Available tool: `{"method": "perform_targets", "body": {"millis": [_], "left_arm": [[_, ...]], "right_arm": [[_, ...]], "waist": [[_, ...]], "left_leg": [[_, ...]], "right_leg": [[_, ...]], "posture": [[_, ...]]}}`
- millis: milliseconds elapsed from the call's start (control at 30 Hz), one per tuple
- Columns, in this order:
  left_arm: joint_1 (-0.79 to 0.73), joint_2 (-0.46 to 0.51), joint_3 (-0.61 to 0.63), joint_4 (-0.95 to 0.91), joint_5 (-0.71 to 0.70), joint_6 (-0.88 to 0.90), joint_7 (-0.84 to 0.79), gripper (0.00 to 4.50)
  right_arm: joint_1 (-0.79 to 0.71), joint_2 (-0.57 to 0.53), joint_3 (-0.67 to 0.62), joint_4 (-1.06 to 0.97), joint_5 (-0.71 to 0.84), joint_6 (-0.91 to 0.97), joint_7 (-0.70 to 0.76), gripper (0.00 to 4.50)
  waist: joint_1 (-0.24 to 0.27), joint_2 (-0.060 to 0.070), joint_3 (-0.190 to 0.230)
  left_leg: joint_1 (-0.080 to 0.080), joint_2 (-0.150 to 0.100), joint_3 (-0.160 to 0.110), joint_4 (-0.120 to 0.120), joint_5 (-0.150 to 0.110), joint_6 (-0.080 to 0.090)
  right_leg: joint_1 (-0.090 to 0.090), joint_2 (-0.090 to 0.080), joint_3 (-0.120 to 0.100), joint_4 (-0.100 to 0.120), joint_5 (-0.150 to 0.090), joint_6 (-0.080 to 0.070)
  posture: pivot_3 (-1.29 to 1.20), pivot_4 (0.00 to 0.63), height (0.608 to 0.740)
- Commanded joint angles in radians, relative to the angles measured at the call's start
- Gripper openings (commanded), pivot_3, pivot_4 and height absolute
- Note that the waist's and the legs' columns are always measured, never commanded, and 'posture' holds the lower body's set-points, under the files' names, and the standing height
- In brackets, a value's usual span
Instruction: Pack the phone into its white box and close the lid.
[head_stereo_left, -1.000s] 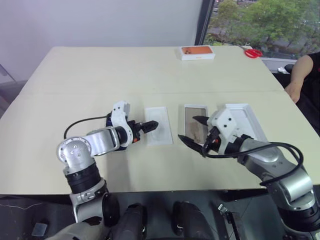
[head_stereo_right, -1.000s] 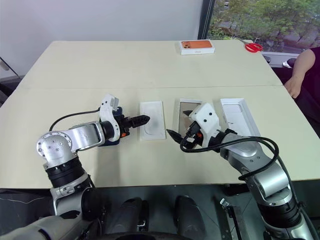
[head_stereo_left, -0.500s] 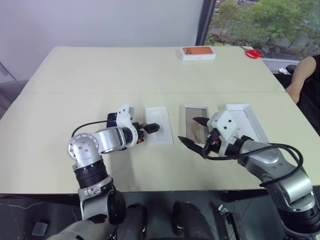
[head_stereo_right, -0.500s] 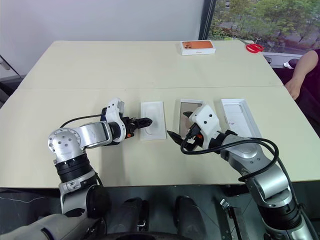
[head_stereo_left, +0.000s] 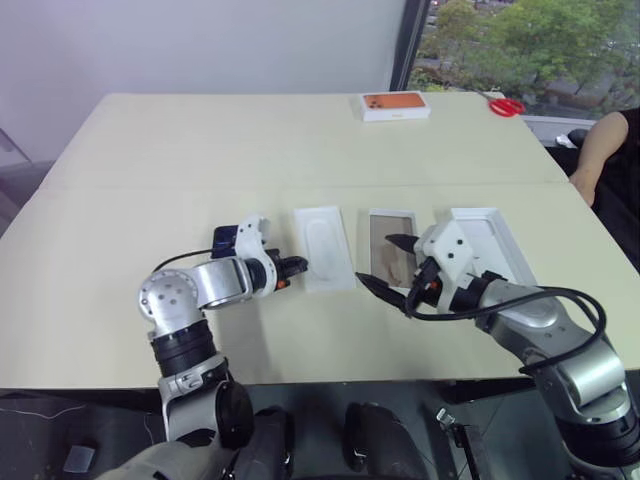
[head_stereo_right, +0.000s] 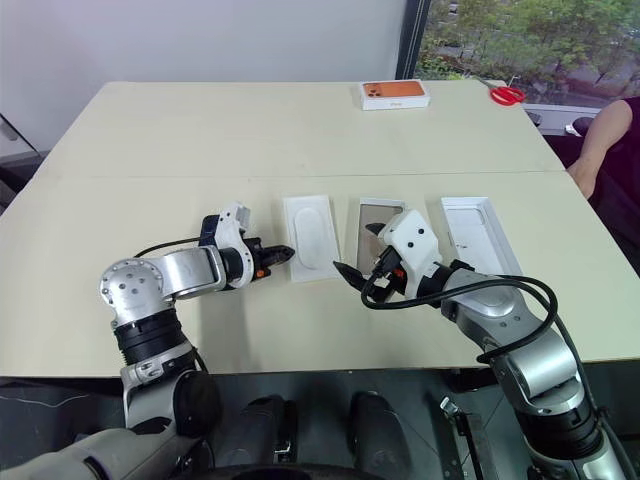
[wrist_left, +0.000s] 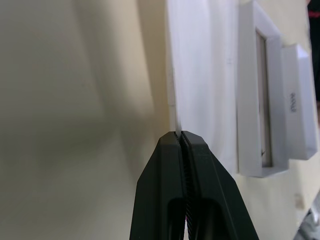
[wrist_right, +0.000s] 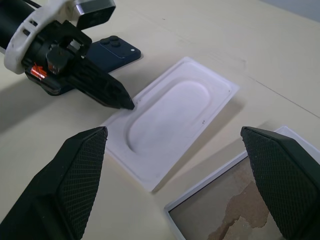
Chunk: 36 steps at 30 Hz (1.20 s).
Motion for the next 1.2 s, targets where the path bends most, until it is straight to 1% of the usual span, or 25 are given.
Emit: {"method": "perform_targets", "body": {"millis": [33, 267, 467, 567, 700, 800, 1000, 1200], "left_arm": [[-0.025, 0.013, 0.059, -0.007, -0.067, 0.008, -0.013, 0.04], [-0.068, 0.005, 0.064, 0.021, -0.173, 0.008, 0.025, 0.04], [-0.12, -0.026, -0.011, 0.082, -0.198, 0.008, 0.071, 0.04], [-0.145, -0.047, -0.064, 0.122, -0.175, 0.008, 0.08, 0.04], [-0.202, -0.11, -0.089, 0.195, -0.111, -0.009, 0.086, 0.04], [-0.228, -0.137, -0.094, 0.23, -0.074, -0.016, 0.081, 0.04], [-0.253, -0.163, -0.09, 0.284, -0.001, -0.024, 0.085, 0.04], [-0.275, -0.183, -0.08, 0.304, 0.016, -0.025, 0.063, 0.04]], "right_arm": [[-0.008, -0.006, -0.033, -0.042, 0.001, -0.006, 0.002, 4.5], [-0.01, -0.05, -0.093, -0.009, -0.008, -0.018, 0.025, 4.5], [0.022, -0.098, -0.167, 0.029, -0.027, -0.033, 0.043, 4.5], [0.057, -0.126, -0.215, 0.046, -0.042, -0.042, 0.06, 4.5], [0.141, -0.188, -0.282, 0.059, -0.058, -0.037, 0.103, 4.5], [0.197, -0.221, -0.299, 0.06, -0.077, -0.025, 0.115, 4.5], [0.216, -0.201, -0.314, 0.048, -0.078, -0.031, 0.104, 4.5], [0.212, -0.184, -0.3, 0.043, -0.085, -0.03, 0.09, 4.5]], "waist": [[0.001, 0.0, 0.0], [0.004, 0.0, 0.0], [0.003, 0.0, 0.0], [0.003, 0.0, 0.0], [0.009, -0.001, 0.0], [0.01, -0.001, 0.0], [0.001, -0.001, 0.0], [0.004, -0.001, 0.0]], "left_leg": [[0.0, 0.0, 0.0, 0.0, 0.0, 0.0], [-0.001, -0.001, 0.0, 0.0, 0.0, 0.0], [-0.001, -0.001, 0.0, 0.0, 0.0, 0.0], [-0.001, -0.001, 0.0, 0.0, 0.0, 0.0], [-0.001, -0.001, 0.0, 0.0, 0.0, 0.0], [-0.001, -0.001, 0.0, 0.0, 0.0, 0.0], [0.0, 0.0, 0.0, 0.0, 0.0, 0.0], [-0.001, 0.0, 0.0, 0.0, 0.0, 0.0]], "right_leg": [[0.0, 0.0, 0.0, 0.0, 0.0, 0.0], [0.0, -0.001, 0.0, -0.001, 0.0, 0.0], [0.0, -0.001, 0.0, -0.002, 0.0, 0.0], [0.001, 0.0, 0.0, -0.002, 0.0, 0.0], [0.001, 0.0, 0.0, -0.003, 0.0, 0.0], [0.001, 0.0, 0.0, -0.004, 0.0, 0.0], [0.001, 0.002, 0.001, -0.004, -0.001, -0.001], [0.001, 0.001, 0.0, -0.005, -0.001, -0.001]], "posture": [[0.0, 0.15, 0.74], [0.0, 0.15, 0.74], [0.0, 0.15, 0.74], [0.0, 0.15, 0.74], [0.0, 0.15, 0.74], [0.0, 0.15, 0.74], [0.0, 0.15, 0.74], [0.0, 0.15, 0.74]]}}
